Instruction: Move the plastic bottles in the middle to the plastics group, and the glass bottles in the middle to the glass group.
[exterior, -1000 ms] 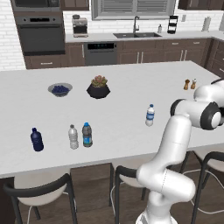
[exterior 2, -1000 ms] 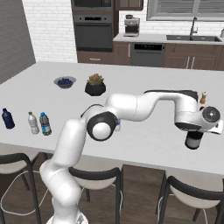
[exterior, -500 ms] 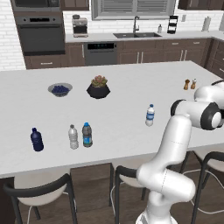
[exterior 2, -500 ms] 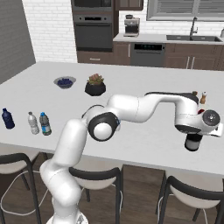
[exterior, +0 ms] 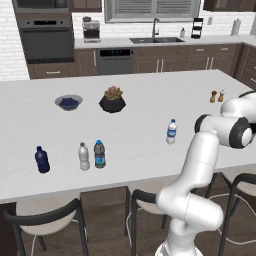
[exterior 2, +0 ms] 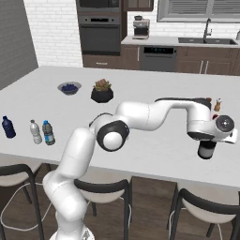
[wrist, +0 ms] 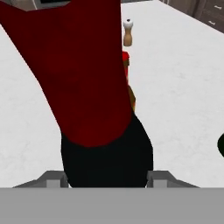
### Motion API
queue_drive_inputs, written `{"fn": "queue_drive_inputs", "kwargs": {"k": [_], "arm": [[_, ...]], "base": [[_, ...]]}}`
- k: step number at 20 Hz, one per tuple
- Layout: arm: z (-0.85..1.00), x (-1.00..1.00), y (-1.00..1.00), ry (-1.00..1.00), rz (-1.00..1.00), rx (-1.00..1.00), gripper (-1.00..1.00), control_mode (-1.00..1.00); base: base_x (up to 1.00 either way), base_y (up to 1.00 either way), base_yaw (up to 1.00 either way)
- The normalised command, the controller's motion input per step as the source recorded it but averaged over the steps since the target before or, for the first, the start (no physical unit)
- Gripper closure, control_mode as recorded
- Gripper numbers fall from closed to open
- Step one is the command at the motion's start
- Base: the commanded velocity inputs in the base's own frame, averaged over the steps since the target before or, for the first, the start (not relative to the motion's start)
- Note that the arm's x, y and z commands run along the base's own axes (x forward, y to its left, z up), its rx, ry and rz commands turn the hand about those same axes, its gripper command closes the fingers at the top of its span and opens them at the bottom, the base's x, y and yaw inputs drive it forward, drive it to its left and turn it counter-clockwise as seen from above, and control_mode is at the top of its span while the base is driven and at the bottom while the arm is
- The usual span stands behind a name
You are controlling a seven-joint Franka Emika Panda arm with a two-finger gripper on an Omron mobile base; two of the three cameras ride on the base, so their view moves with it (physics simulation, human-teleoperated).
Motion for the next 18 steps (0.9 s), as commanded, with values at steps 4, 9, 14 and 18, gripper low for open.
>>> {"fn": "queue_drive_inputs", "kwargs": {"k": [4,9,14,18], "arm": [[0.00,0.08,0.00,0.00,0.00,0.00,1.00,-1.00],[-0.01,0.00,0.00,0.01,0.00,-0.01,1.00,-1.00],[0.00,0.00,0.02,0.02,0.00,-0.02,1.00,-1.00],[0.00,0.02,0.15,0.06,0.00,-0.08,1.00,-1.00]], "base": [[0.00,0.00,0.00],[0.00,0.00,0.00],[0.00,0.00,0.00],[0.00,0.00,0.00]]}}
